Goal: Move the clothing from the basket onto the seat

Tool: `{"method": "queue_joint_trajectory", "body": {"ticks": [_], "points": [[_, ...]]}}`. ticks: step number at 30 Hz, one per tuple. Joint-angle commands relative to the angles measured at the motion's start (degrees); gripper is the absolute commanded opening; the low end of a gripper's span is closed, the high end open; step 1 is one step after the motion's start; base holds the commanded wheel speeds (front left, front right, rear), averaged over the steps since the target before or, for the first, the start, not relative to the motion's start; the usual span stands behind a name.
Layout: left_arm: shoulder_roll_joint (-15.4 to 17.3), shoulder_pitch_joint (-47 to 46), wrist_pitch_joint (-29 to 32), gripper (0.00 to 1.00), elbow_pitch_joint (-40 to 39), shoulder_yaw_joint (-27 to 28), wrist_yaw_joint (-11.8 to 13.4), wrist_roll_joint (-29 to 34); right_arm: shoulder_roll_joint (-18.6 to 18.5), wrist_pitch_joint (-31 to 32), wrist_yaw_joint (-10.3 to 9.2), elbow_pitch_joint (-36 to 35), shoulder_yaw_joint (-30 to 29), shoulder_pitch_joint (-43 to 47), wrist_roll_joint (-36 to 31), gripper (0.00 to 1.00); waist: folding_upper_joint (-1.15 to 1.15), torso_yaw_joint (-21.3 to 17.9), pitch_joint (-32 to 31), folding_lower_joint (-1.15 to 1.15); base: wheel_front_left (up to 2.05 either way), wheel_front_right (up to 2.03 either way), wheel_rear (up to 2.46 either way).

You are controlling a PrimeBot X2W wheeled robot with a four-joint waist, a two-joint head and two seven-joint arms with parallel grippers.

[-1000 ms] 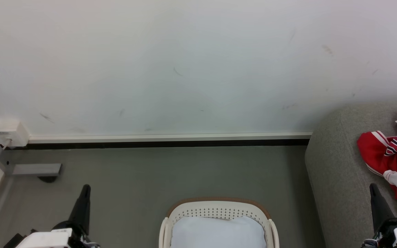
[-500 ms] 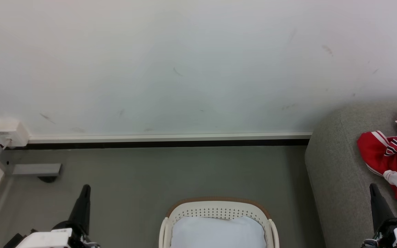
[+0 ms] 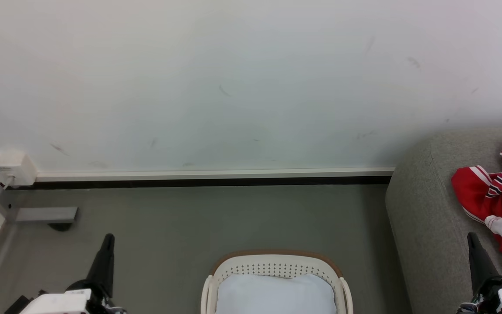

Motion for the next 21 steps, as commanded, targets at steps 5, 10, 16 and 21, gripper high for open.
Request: {"method": "queue_joint_trajectory", "body": {"ticks": [5, 10, 16, 21], "points": [[0.36, -0.45, 0.20, 0.00, -0.19, 0.06, -0.20, -0.79, -0.06, 0.14, -0.10, -0.22, -0.17, -0.68, 0.09, 0.00, 0.00, 0.00, 0.00, 0.00, 0.00, 0.00, 0.00], [0.36, -0.45, 0.20, 0.00, -0.20, 0.06, -0.21, -0.79, -0.06, 0.14, -0.10, -0.22, -0.18, -0.68, 0.09, 0.00, 0.00, 0.00, 0.00, 0.00, 0.00, 0.00, 0.00], [0.36, -0.45, 0.20, 0.00, -0.20, 0.06, -0.21, -0.79, -0.06, 0.14, -0.10, -0.22, -0.17, -0.68, 0.09, 0.00, 0.00, 0.00, 0.00, 0.00, 0.00, 0.00, 0.00], [0.36, -0.45, 0.20, 0.00, -0.19, 0.06, -0.21, -0.79, -0.06, 0.14, -0.10, -0.22, -0.17, -0.68, 0.09, 0.00, 0.00, 0.00, 0.00, 0.00, 0.00, 0.00, 0.00]]}}
